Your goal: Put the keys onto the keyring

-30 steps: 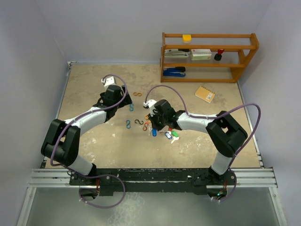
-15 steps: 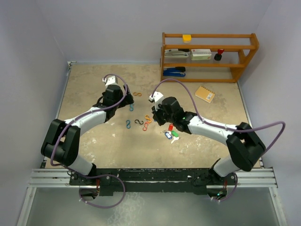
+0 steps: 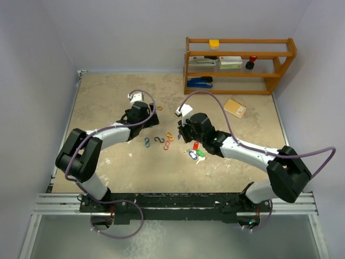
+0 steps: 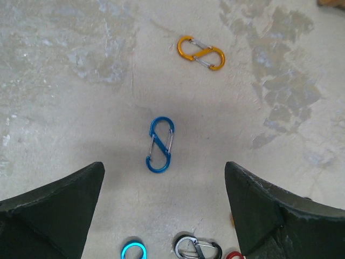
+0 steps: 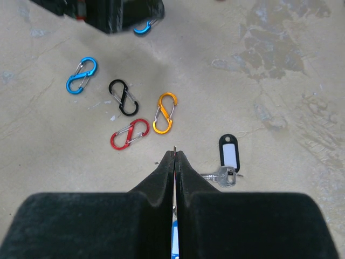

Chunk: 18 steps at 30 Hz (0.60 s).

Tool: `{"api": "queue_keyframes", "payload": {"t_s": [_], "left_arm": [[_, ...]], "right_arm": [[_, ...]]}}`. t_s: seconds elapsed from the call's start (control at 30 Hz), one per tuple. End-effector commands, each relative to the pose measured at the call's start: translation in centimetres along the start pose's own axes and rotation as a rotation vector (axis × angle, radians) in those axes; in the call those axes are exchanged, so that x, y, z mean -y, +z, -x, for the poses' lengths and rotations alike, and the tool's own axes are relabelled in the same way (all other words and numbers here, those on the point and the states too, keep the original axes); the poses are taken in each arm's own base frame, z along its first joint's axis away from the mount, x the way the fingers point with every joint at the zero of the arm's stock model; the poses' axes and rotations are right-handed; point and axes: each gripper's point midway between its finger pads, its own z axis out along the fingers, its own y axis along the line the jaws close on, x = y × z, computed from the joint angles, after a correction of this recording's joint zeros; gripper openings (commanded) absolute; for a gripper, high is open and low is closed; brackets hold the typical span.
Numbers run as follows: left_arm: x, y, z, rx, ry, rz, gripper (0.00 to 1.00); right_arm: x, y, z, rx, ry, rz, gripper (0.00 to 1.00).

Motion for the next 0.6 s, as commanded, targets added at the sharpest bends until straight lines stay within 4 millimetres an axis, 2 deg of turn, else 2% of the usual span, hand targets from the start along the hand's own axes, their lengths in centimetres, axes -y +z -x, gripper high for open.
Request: {"api": "queue_keyframes", "payload": {"t_s": [0.0,0.3,0.57], "left_arm": [[1.2,0.1,1.1,0.072,0.078,0.077,0.89],[0.8,0.3,0.6,0.11,0.155,0.196,0.84],[0.3,1.4,0.0,0.111,0.182,0.238,0.8]], "right_arm": [[0.5,-1.0,2.9,0.107,0.018,-0.031,0.0],[0.7,-2.2,3.3,0.134,0.023,-0.043,0.0],[1.0,-2.9,3.5,0.152,0.027,-0.056,0.0]]}}
